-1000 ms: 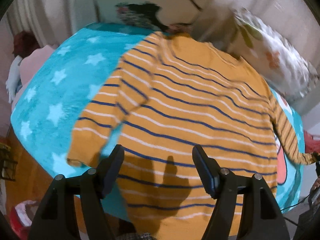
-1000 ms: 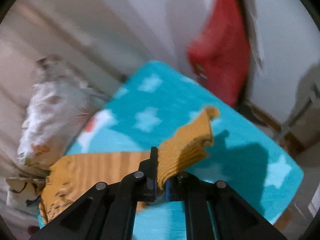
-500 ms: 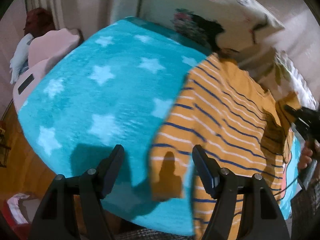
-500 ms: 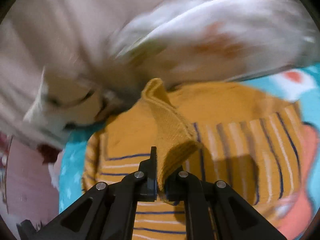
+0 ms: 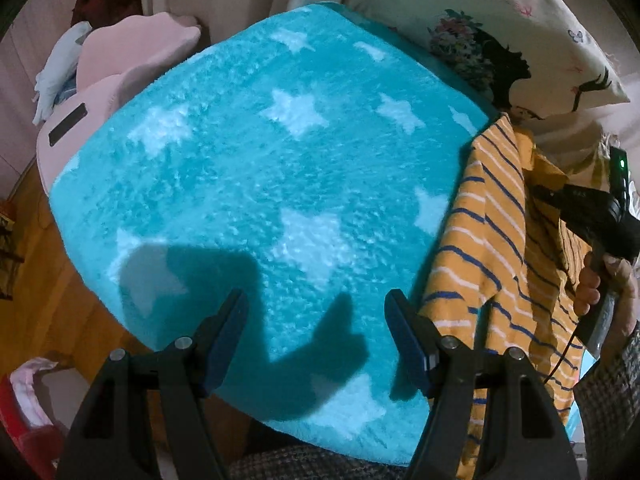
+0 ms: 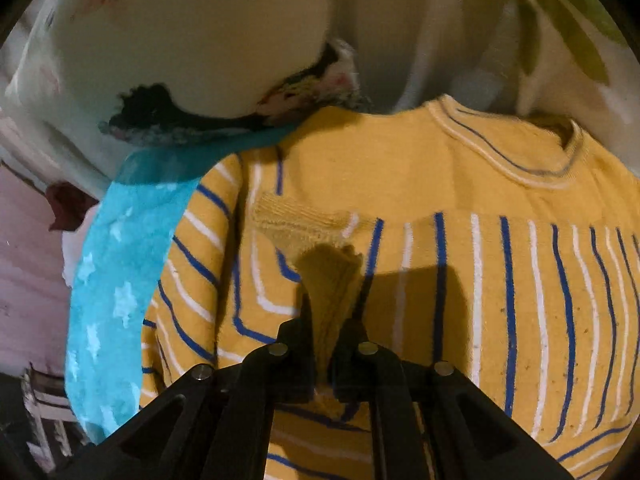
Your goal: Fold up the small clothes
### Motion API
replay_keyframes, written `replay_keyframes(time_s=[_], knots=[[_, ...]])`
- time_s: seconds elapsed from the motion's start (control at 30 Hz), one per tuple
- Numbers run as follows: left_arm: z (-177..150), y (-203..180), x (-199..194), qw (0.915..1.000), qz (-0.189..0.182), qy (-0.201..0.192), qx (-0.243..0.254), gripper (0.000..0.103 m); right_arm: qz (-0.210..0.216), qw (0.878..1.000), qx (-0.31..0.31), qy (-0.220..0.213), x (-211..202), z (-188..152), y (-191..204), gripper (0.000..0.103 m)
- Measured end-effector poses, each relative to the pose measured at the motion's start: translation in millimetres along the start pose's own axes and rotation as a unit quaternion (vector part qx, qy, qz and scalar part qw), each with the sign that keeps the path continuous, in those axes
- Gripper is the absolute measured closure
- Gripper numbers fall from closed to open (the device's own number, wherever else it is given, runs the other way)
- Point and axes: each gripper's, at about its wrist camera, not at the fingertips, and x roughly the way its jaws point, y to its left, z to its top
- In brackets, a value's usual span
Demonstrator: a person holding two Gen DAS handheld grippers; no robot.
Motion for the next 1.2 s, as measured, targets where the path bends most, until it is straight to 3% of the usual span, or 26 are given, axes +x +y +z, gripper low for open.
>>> replay_keyframes(time_s=[0.07, 0.17, 0.27, 0.4, 0.53, 0.63, 0.83, 0.97, 1.03, 1.07, 1.2], knots=[[2, 0, 1, 1.0, -0.002, 0.0, 0.001, 0.033, 0.003, 1.0, -0.016, 0.003, 3, 2, 12, 0.089], [6, 0, 4, 1.0, -0.005, 0.003, 0.003, 0.033, 0.026, 0.999, -0.03, 0.005, -1, 5, 30, 0.071], [9, 2, 6, 1.0, -0.004, 0.004, 0.002, 0.033, 0.073, 0.997, -0.038, 0.004, -13, 3, 44, 0.07], [14, 12, 7, 0.9999, 0.002, 0.0, -0.011, 0.033, 0.106, 0.99, -0.093, 0.01, -40, -20, 71, 0.068], [16, 33, 10, 0.9992, 0.012, -0.003, -0.039, 0.033, 0.177, 0.964, -0.187, 0.072, -54, -79, 120, 0.056], [18, 45, 10, 0.9983, 0.012, -0.005, -0.058, 0.033, 0.165, 0.956, -0.221, 0.099, -51, -114, 137, 0.056], [14, 48, 9, 0.9982, 0.005, -0.003, -0.06, 0.033, 0.15, 0.96, -0.195, 0.135, -26, -140, 137, 0.056], [12, 47, 8, 0.9983, 0.0, -0.002, -0.058, 0.033, 0.11, 0.961, -0.201, 0.152, -9, -152, 146, 0.056], [10, 51, 5, 0.9981, 0.002, -0.005, -0.061, 0.033, 0.104, 0.962, -0.202, 0.151, -4, -156, 150, 0.073], [10, 54, 4, 0.9979, 0.003, -0.007, -0.065, 0.033, 0.103, 0.961, -0.207, 0.148, -1, -154, 158, 0.094], [9, 71, -3, 0.9963, 0.012, -0.016, -0.084, 0.033, 0.117, 0.959, -0.236, 0.107, -19, -138, 184, 0.096]])
